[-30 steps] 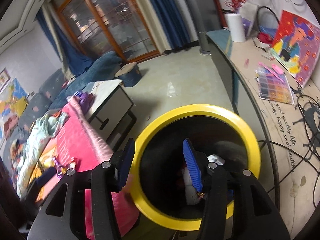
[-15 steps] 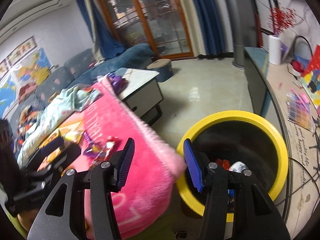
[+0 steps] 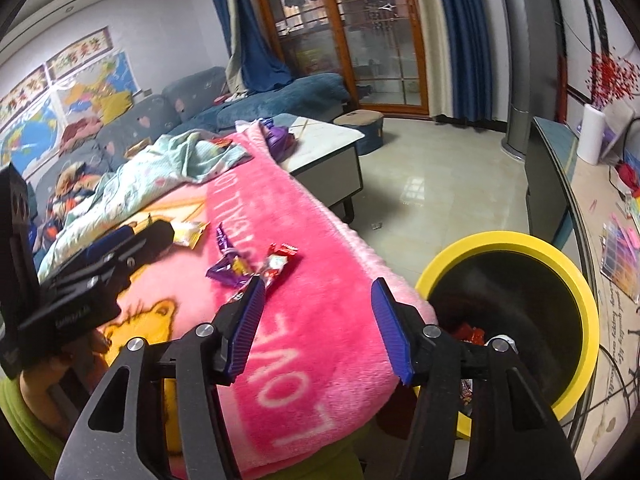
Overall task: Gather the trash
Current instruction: 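Move both open tools back over the remaining wrappers on the blanket, then grasp the green snack packet with the left tool while the right tool grasps the purple candy wrapper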
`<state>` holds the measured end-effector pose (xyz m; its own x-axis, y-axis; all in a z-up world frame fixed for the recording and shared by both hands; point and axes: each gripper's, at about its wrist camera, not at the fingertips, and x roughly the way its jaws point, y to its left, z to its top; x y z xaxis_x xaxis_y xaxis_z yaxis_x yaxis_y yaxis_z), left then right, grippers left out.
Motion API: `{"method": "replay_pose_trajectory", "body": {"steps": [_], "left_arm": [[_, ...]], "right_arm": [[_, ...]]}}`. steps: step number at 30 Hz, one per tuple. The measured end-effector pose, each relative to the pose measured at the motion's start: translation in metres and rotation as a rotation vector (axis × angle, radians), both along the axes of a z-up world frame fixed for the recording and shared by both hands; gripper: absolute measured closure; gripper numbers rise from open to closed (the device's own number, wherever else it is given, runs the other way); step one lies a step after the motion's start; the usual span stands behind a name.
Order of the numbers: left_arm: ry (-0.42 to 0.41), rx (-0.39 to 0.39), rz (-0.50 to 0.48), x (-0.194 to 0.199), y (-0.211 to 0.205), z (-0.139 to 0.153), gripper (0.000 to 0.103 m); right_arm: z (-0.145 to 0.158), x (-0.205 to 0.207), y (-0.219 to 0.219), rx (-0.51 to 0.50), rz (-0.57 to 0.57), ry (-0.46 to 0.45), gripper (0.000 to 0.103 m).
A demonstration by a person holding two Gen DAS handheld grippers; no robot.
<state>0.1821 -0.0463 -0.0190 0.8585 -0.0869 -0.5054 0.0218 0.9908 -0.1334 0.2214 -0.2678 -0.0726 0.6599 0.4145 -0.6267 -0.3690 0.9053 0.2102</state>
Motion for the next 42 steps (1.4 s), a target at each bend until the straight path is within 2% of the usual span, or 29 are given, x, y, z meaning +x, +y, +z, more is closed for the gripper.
{"method": "replay_pose_trajectory", "body": {"steps": [9, 19, 28, 35, 42], "left_arm": [[-0.018, 0.010, 0.103, -0.005, 0.041, 0.000, 0.011], [0.003, 0.003, 0.212, -0.005, 0.084, -0.005, 0.011], [0.075, -0.005, 0.245, 0.006, 0.113, -0.025, 0.011], [0.148, -0.099, 0.285, 0.020, 0.144, -0.045, 0.011], [0.166, -0.149, 0.316, 0.033, 0.161, -0.054, 0.011]], "right_arm": [[0.002, 0.002, 0.030, -0.037, 0.065, -0.012, 0.048], [-0.005, 0.013, 0.073, -0.085, 0.137, -0.007, 0.048], [-0.024, 0.038, 0.112, -0.146, 0.177, 0.024, 0.048], [-0.039, 0.058, 0.140, -0.167, 0.205, 0.056, 0.048], [-0.055, 0.079, 0.153, -0.162, 0.180, 0.103, 0.048]]}}
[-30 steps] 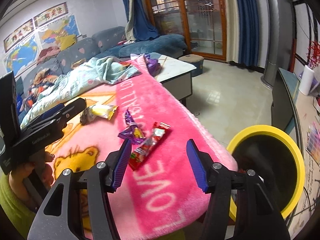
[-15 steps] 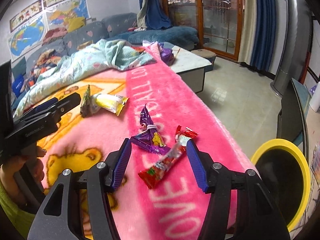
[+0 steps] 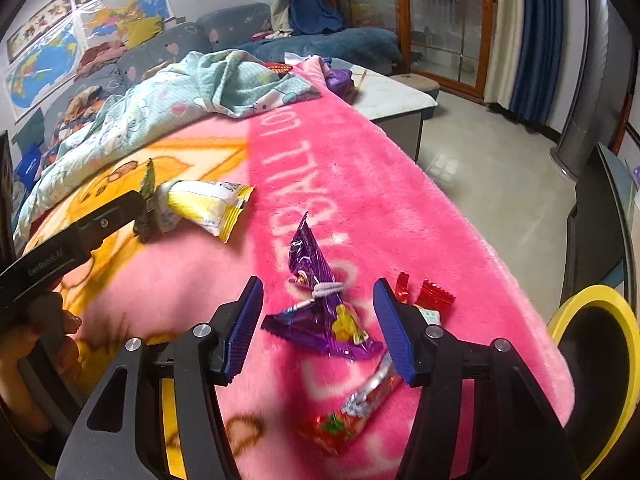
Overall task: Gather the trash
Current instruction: 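Grasp the green snack packet with the left tool while the right tool grasps the purple candy wrapper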
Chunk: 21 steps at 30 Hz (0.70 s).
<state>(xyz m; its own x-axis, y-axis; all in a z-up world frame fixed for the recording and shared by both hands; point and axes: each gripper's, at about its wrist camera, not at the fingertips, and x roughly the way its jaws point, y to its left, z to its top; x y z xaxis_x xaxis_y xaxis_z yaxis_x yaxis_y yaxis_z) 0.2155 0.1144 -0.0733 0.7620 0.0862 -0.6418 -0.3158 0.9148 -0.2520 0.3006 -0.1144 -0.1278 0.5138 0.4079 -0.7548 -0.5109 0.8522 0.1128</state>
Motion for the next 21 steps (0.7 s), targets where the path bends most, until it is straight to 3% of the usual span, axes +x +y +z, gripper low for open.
{"method": "replay_pose_trajectory", "body": {"steps": [3, 5, 13, 21], "left_arm": [[0.016, -0.015, 0.013, 0.007, 0.004, -0.004, 0.011], [0.027, -0.032, 0.023, 0.011, 0.009, -0.008, 0.013], [0.063, -0.115, 0.052, 0.012, 0.023, -0.022, 0.047], [0.060, -0.116, 0.045, 0.008, 0.022, -0.022, 0.063]], "right_arm": [[-0.005, 0.004, 0.005, -0.003, 0.003, 0.013, 0.048], [-0.009, 0.006, 0.006, 0.002, 0.005, 0.033, 0.057], [-0.015, -0.009, 0.006, 0.021, 0.015, 0.029, 0.061], [-0.014, -0.035, 0.015, 0.031, 0.076, 0.039, 0.062]]}}
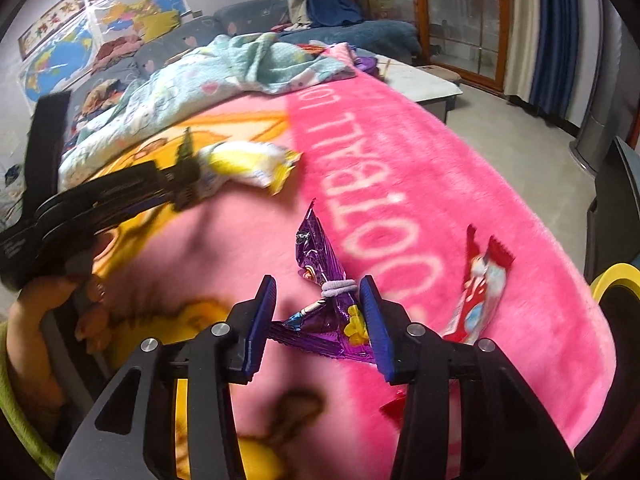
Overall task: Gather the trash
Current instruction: 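Grasp the green snack packet with the left tool while the right tool grasps the purple candy wrapper, then carry the green packet and purple wrapper over the yellow bin with both tools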
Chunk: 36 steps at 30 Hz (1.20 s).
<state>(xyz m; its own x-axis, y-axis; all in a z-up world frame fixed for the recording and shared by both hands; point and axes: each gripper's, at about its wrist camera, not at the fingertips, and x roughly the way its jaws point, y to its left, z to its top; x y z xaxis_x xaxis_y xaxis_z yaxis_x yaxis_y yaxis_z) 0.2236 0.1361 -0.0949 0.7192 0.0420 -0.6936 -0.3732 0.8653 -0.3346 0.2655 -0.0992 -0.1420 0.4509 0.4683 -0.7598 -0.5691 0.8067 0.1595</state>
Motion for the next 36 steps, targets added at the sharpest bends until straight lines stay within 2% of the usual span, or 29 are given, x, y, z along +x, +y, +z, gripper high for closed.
{"method": "replay_pose_trajectory", "body": {"steps": [7, 15, 21, 36], "left_arm": [[-0.004, -0.009, -0.035, -0.010, -0.005, 0.002, 0.079], [-0.038, 0.007, -0.083, -0.022, -0.018, 0.013, 0.086], [-0.076, 0.023, -0.140, -0.028, -0.037, 0.030, 0.086], [-0.125, 0.031, -0.297, -0.031, -0.100, 0.054, 0.086]], "right_arm": [[0.003, -0.020, 0.013, 0.026, 0.070, 0.043, 0.063], [0.017, -0.030, 0.009, 0.064, 0.094, 0.057, 0.064], [0.039, -0.027, -0.017, 0.093, 0.051, 0.018, 0.064], [0.065, -0.004, -0.096, 0.150, -0.125, -0.027, 0.064]]}}
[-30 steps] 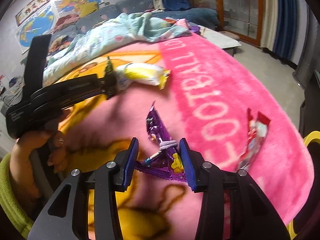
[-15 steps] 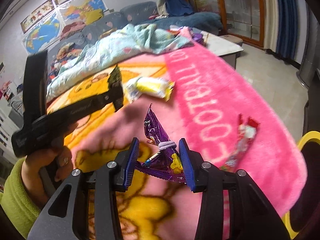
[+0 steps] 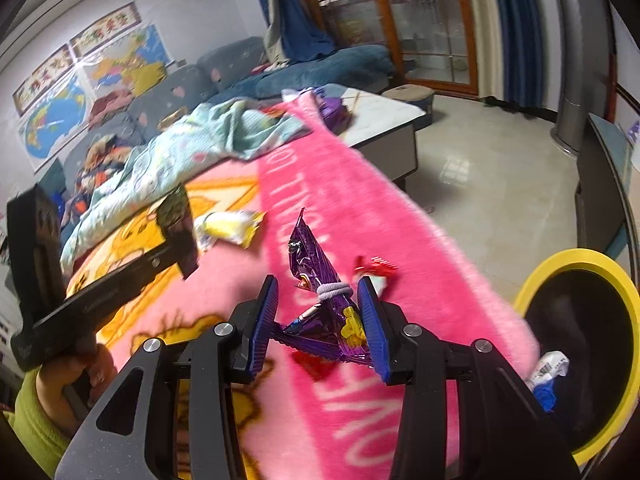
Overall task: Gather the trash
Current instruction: 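Carry the green packet and purple wrapper over the yellow bin with both tools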
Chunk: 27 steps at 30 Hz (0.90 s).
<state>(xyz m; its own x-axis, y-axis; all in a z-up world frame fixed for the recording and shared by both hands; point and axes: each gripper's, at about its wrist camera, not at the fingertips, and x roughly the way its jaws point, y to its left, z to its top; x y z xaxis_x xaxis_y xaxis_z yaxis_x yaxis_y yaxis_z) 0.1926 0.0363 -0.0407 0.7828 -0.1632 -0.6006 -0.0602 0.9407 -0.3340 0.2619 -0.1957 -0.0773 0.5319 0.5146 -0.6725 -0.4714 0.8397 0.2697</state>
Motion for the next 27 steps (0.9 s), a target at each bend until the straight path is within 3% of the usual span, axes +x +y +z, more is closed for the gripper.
{"method": "replay_pose_trajectory", "body": {"steps": [27], "left_arm": [[-0.055, 0.080, -0.259, 0.002, -0.110, 0.018, 0.086]], "right_arm": [[0.010, 0.020, -0.122, 0.076, -0.285, -0.026, 0.064]]}}
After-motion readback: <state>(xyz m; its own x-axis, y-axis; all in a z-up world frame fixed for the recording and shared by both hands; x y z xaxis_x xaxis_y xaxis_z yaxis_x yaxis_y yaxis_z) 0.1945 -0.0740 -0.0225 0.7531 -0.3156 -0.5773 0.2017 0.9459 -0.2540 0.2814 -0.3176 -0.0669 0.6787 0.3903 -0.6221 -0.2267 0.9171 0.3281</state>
